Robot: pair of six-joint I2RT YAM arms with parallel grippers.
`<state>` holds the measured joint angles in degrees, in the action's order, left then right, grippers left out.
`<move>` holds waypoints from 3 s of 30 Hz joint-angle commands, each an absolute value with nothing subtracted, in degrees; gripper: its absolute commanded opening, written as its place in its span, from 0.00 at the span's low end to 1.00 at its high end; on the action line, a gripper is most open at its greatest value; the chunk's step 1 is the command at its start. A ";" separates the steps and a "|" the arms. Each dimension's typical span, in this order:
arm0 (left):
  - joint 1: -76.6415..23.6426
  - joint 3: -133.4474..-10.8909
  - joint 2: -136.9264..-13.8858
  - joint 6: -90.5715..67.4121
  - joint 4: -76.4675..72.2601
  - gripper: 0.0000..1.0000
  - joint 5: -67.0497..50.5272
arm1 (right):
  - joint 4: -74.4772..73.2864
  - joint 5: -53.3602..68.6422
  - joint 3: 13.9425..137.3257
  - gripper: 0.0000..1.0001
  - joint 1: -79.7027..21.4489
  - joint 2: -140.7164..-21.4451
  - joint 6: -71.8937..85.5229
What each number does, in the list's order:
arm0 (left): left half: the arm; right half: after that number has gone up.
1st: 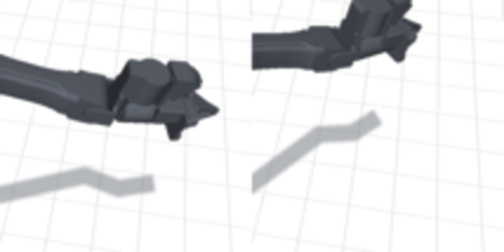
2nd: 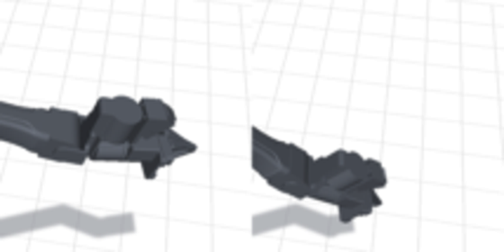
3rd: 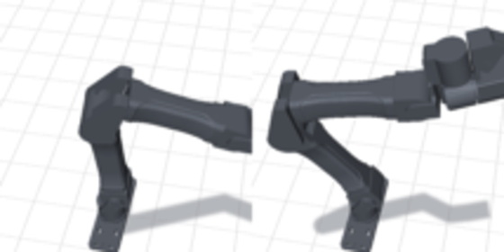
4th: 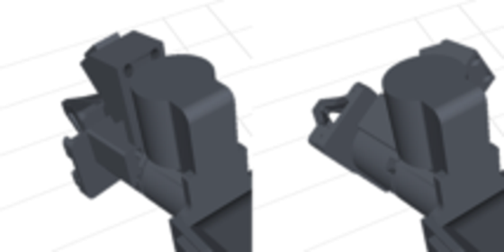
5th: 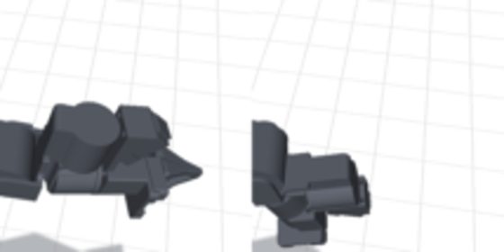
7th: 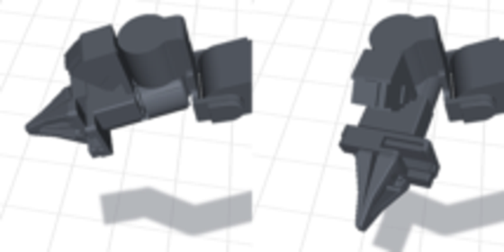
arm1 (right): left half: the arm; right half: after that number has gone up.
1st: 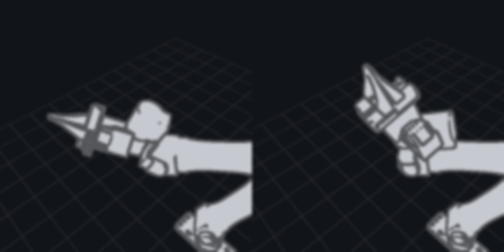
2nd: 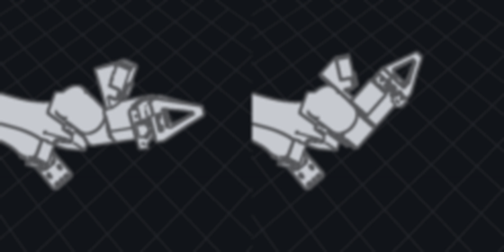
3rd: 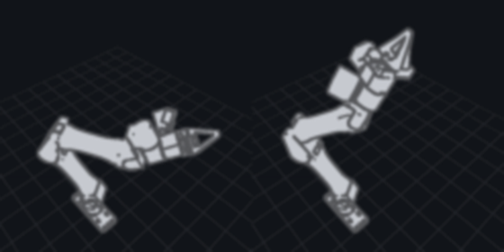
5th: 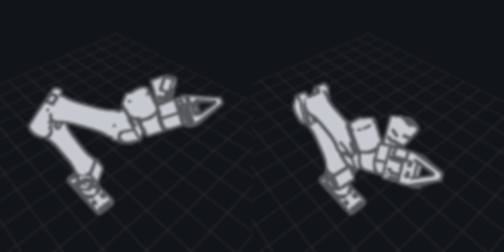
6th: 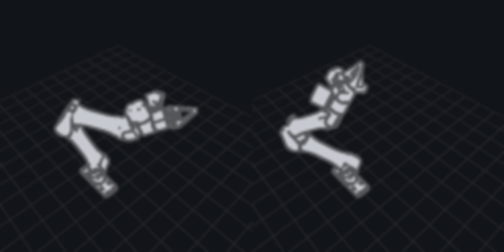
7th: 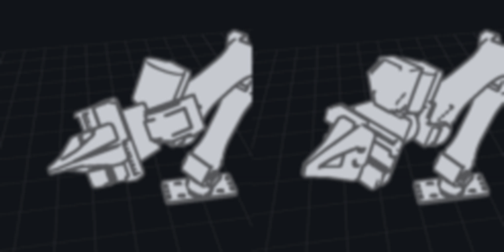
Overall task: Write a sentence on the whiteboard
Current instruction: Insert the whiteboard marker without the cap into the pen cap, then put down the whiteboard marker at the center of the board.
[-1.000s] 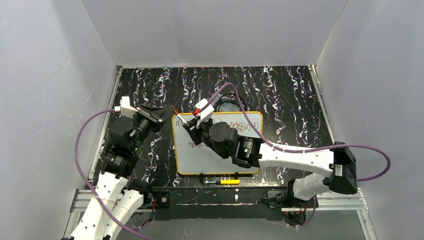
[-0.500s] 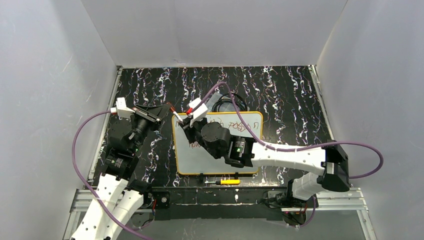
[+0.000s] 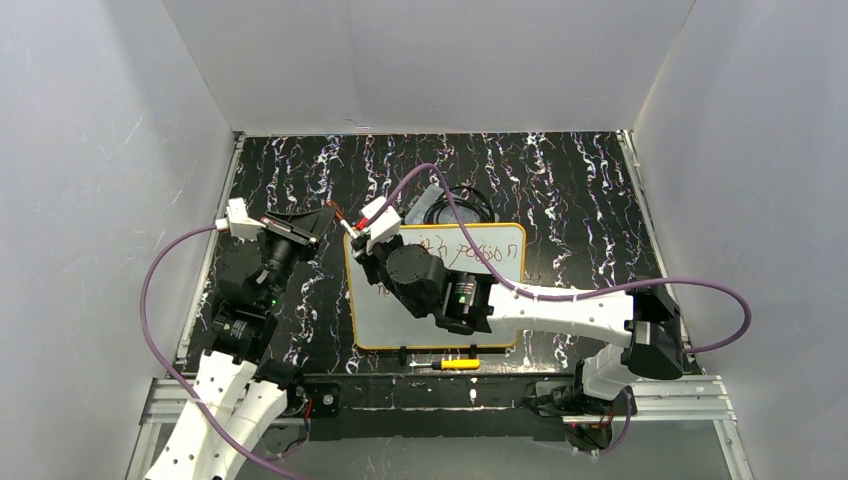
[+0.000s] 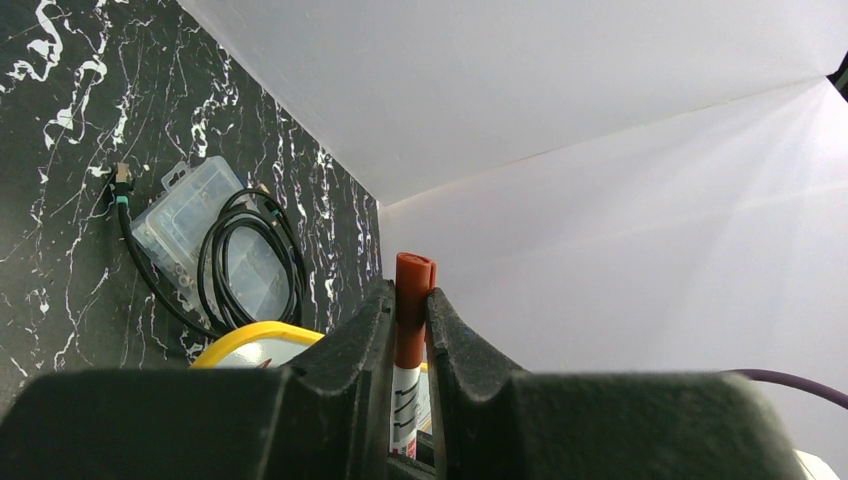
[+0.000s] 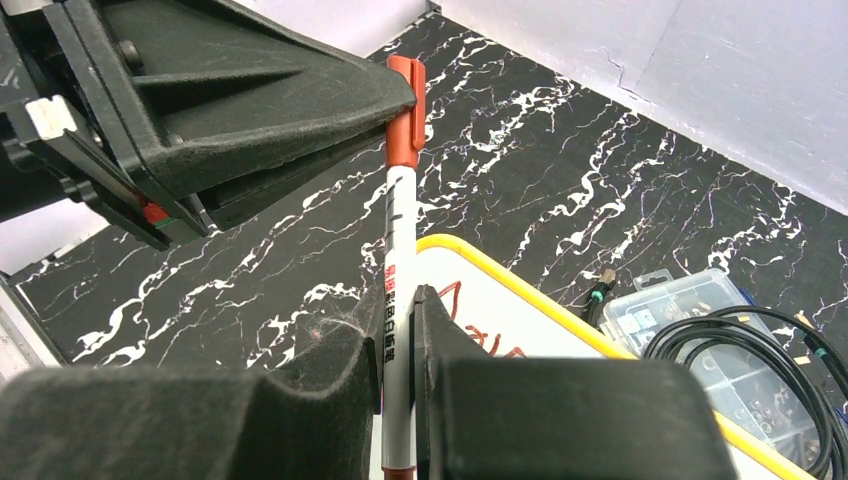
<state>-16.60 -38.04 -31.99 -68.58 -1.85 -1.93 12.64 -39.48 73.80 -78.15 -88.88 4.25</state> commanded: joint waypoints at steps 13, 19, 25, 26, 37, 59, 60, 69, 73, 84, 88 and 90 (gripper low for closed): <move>-18.55 -47.79 -32.72 -58.55 5.09 0.30 -16.10 | 22.21 -46.27 75.95 0.01 -76.07 -85.40 1.93; -18.57 -57.72 -38.42 -48.32 11.58 0.77 -18.43 | 20.56 -47.00 73.58 0.01 -76.03 -79.89 -1.08; -18.47 -70.69 -46.06 -32.27 25.57 0.97 -18.23 | 6.79 -44.71 77.29 0.01 -69.54 -75.30 -1.13; -18.49 -72.67 -47.45 -28.98 28.67 0.98 -17.59 | 4.43 -43.68 77.97 0.01 -67.72 -74.53 -0.91; -1.34 -71.00 -53.56 -17.14 33.15 0.98 -19.45 | -15.23 -28.20 81.26 0.01 -35.83 -68.68 2.90; -0.09 -45.70 -36.88 -15.33 22.89 0.98 8.40 | -9.41 -9.76 42.85 0.01 -11.40 -68.93 17.40; -0.09 -45.70 -36.79 -15.25 23.53 0.98 8.77 | -8.94 -9.87 41.97 0.01 -11.42 -69.22 17.55; -0.09 -44.81 -35.12 -14.69 23.56 0.98 8.67 | -6.15 -12.59 37.64 0.08 -11.43 -73.71 19.25; -0.09 -44.54 -33.58 -15.17 23.50 0.98 11.98 | -5.60 -13.17 36.89 0.29 -11.42 -75.41 20.09; -0.09 -44.19 -30.03 -14.87 21.30 0.98 11.33 | -9.46 -16.51 40.84 0.83 -11.43 -70.92 19.71; -0.09 -43.45 -27.81 -13.74 19.78 0.98 9.94 | -10.10 -16.81 43.12 0.99 -11.43 -64.22 17.47; -0.09 -42.54 -26.07 -12.64 18.43 0.98 7.89 | -9.08 -15.78 43.64 0.99 -11.43 -60.24 15.30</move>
